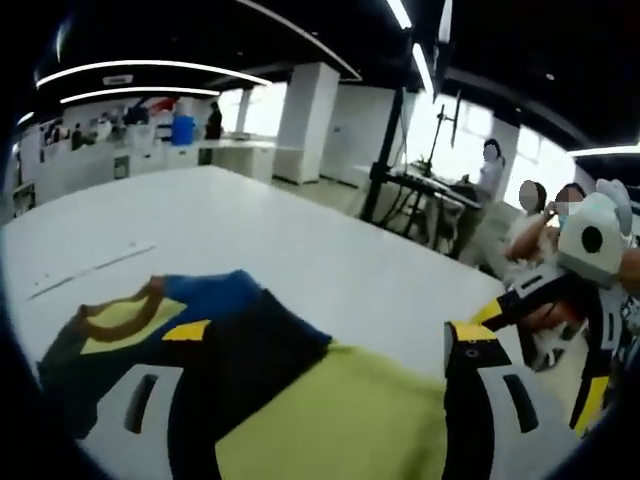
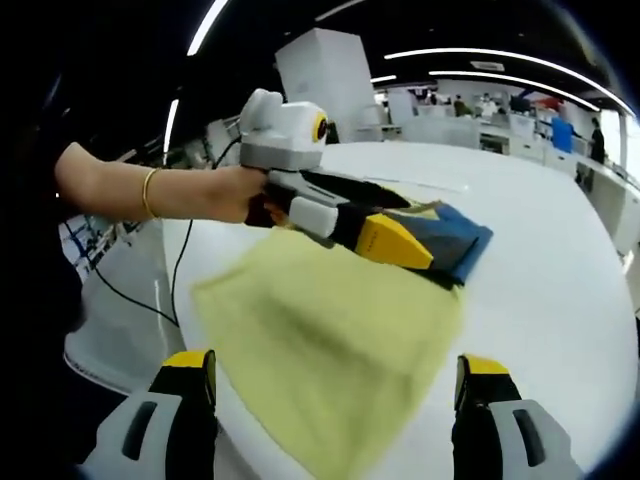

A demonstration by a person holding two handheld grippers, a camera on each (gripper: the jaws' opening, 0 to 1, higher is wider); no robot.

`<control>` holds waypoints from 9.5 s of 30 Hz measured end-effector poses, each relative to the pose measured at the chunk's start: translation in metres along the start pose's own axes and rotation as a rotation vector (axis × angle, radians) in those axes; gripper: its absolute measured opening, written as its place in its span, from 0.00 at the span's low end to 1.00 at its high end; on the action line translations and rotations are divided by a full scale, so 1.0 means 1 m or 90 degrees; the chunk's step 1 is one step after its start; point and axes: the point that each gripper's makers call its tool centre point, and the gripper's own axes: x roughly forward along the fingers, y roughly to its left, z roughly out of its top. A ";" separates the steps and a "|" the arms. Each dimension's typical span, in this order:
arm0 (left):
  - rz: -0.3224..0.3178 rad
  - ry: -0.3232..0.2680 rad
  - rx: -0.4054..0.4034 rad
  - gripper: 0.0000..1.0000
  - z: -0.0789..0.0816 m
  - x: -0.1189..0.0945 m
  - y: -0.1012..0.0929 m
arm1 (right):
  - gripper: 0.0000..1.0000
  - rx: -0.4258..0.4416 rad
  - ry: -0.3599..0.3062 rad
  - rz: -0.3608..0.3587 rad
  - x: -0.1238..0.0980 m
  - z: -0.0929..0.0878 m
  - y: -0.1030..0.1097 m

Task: Fold the garment on the visible template until the final outline fits inside the template.

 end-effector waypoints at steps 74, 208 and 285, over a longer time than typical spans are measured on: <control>-0.020 0.262 0.121 0.38 -0.195 -0.234 -0.034 | 0.37 -0.252 0.280 0.051 -0.002 -0.099 0.024; 0.180 0.182 0.135 0.01 -0.033 -0.263 0.037 | 0.00 -0.292 0.139 -0.091 -0.029 0.080 -0.024; 0.283 0.164 0.030 0.01 -0.061 -0.128 0.236 | 0.00 -0.178 0.148 -0.244 0.133 0.109 -0.189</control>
